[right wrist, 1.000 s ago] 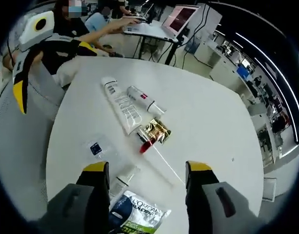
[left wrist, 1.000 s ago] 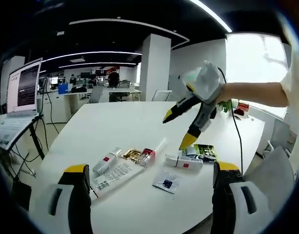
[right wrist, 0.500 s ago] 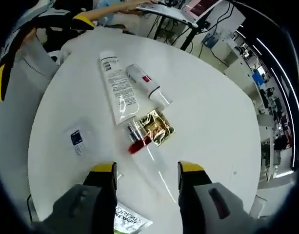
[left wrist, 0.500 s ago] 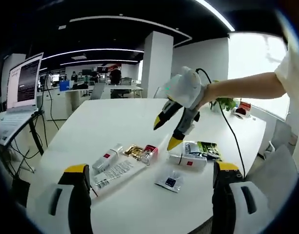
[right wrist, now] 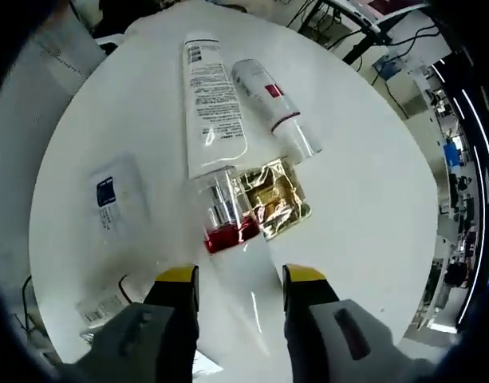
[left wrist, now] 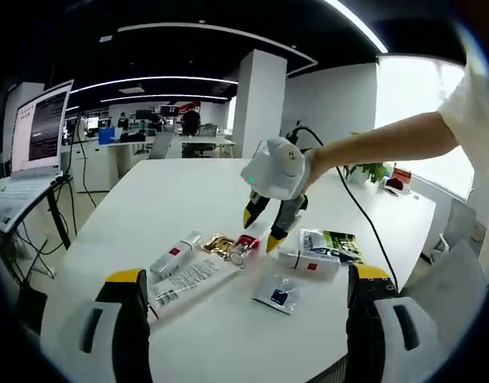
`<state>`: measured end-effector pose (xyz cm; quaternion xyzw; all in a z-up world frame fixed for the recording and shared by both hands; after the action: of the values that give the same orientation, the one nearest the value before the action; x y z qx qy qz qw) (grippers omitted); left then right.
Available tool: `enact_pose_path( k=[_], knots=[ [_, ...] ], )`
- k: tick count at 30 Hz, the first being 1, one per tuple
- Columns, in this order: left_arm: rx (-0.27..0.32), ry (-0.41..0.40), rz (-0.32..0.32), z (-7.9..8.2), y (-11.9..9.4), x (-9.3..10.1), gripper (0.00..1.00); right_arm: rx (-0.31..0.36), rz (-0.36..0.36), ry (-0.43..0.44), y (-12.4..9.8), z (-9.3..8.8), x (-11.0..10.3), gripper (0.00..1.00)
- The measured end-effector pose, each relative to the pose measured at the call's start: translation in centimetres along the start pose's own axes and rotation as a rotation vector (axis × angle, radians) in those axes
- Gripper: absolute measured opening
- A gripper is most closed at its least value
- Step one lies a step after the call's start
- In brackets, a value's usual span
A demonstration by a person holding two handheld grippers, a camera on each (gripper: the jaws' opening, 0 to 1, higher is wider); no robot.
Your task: Arrange the skincare products in the storage area until every visible bottle or jar stands upright without overlapping.
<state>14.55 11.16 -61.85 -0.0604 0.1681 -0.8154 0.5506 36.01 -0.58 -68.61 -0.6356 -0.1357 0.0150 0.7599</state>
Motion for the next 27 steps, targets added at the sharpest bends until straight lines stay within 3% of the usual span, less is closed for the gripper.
enact_pose_path(
  k=[7, 14, 19, 27],
  knots=[
    [-0.006, 0.002, -0.006, 0.0, 0.0, 0.0, 0.98, -0.037, 0.045, -0.058, 0.7, -0.1, 0.9, 0.35],
    [-0.012, 0.005, -0.012, -0.1, 0.1, 0.0, 0.98, -0.041, 0.129, -0.049, 1.0, 0.0, 1.7, 0.34],
    [-0.019, -0.001, -0.019, -0.2, 0.1, 0.1, 0.97, -0.021, 0.182, -0.085, 1.0, 0.0, 1.4, 0.33],
    [-0.031, -0.015, -0.035, -0.4, 0.3, 0.2, 0.97, -0.009, 0.213, -0.065, 0.7, -0.2, 0.6, 0.34]
  ],
)
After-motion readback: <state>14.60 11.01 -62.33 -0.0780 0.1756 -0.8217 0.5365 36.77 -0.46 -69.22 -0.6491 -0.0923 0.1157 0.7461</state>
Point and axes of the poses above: the point that each gripper's makers call its tool centre point, and the gripper's own axes: y roughly forward along the fingers, x roughly to its right, z roughly out of its top, the point moved 8 cm from there along -y, roughly backward along the fingers, and after that the axes turned 13 degrees about y, right-handed, at the moved point
